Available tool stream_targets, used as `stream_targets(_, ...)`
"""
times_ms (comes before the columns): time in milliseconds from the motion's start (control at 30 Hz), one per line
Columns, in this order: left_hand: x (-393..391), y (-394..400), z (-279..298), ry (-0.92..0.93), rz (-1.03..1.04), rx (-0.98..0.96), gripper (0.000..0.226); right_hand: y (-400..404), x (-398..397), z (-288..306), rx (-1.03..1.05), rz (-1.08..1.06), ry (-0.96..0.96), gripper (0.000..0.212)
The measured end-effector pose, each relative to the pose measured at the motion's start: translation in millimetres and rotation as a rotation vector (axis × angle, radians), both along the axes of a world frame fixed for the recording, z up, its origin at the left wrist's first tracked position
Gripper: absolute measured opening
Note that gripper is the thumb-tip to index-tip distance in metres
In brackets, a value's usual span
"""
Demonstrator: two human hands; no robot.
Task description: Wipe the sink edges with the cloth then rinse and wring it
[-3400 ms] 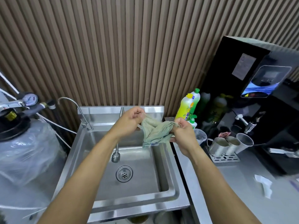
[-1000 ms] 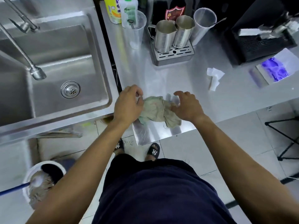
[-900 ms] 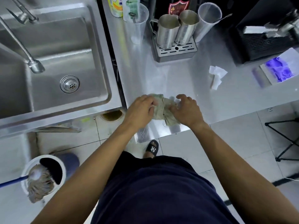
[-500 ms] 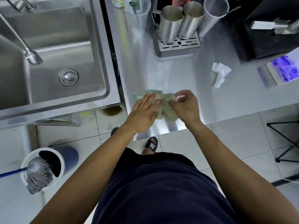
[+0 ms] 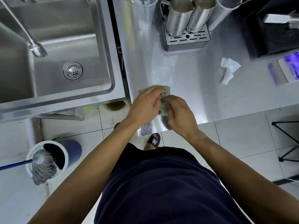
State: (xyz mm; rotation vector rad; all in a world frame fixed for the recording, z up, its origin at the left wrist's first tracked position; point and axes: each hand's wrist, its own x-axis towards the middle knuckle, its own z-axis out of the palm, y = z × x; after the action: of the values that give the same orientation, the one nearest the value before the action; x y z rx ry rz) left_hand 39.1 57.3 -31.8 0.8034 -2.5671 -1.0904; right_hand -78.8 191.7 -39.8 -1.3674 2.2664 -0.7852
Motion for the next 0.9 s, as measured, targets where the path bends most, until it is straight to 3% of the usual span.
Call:
stream_targets(133, 13, -11, -36, -0.343, -0.274, -0.185, 0.051, 8, 8, -36, 0.124, 0.227, 0.150, 0.057)
stream_targets(267, 32, -13, -49, -0.447, -0.299, -0.361, 0.058, 6, 13, -49, 0.142, 0.315, 0.214, 0.064)
stream_targets(733, 43, -17, -61, -0.357, -0.204, -0.378, 0.056, -3, 11, -55, 0.096, 0.370, 0.233, 0.071)
stream_targets(900, 47, -6, -54, -0.229, -0.055, -0.415, 0.042, -7, 8, -37, -0.018, 0.321, 0.274, 0.052)
